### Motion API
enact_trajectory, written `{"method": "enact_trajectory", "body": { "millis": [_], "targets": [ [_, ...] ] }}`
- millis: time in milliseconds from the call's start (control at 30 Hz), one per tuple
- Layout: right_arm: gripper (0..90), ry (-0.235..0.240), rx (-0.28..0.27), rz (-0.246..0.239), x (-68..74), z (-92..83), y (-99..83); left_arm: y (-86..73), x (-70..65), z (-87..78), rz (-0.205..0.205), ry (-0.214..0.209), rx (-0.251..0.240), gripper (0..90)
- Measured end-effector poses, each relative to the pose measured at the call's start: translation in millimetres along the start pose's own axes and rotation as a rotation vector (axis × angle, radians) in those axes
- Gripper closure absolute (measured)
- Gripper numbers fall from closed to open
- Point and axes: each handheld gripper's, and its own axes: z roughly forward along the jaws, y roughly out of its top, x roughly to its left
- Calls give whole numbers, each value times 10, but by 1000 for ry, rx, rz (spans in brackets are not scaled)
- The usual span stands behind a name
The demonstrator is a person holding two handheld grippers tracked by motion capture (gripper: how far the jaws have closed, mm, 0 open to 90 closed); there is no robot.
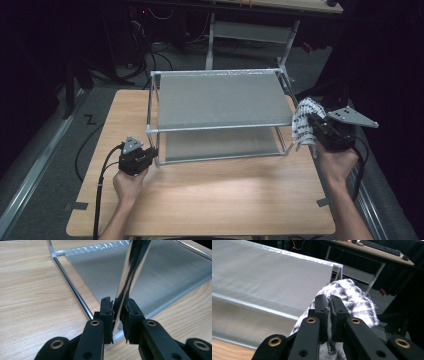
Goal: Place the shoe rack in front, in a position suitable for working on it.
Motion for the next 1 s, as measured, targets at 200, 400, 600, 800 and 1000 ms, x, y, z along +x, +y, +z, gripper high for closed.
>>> {"method": "enact_trajectory", "body": {
  "millis": [200,400,600,800,1000],
  "targets": [
    [861,35,-25,-10,102,-2,73,0,-1,0,1,1,1,790],
    [861,40,-10,-28,167,106,140,-1,-1,1,1,0,-1,790],
    [860,37,18,-8,166,329,138,-2,0,2,1,0,-2,790],
    [820,29,67,37,112,553,38,-2,0,3,2,-1,-3,790],
    [618,28,139,66,71,721,-97,-3,-12,20,-1,-8,-9,789]
  ]
}}
